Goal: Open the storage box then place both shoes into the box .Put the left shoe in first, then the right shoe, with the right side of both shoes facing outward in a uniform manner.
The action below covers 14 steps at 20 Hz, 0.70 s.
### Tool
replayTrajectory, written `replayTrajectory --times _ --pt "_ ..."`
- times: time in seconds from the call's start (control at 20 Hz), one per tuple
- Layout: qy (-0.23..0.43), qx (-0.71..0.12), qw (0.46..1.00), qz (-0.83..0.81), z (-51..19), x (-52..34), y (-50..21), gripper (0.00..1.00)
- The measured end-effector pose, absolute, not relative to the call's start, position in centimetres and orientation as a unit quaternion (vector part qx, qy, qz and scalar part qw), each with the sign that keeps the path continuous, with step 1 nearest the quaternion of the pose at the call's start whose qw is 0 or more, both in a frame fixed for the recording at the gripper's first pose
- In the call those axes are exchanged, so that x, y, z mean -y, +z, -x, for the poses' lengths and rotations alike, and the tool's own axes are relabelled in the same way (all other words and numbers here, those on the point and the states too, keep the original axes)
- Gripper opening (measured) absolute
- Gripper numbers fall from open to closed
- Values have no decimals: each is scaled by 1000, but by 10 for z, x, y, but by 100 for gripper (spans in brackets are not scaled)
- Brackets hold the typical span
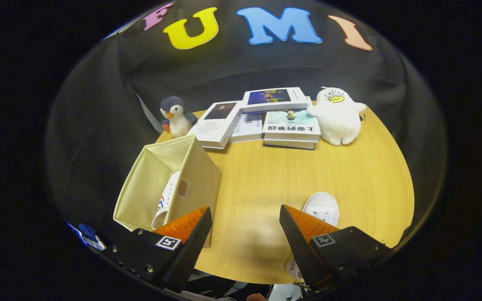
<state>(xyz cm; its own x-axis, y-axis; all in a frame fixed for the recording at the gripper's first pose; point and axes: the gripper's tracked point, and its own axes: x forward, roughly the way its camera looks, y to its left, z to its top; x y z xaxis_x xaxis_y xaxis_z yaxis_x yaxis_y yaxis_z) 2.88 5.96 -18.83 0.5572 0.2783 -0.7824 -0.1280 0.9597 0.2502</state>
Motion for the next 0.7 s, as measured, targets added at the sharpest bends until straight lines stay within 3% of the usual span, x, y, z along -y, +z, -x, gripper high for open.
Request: replayTrajectory --times 0.7 --pt "47 -505 858 -86 -6 39 -250 98"
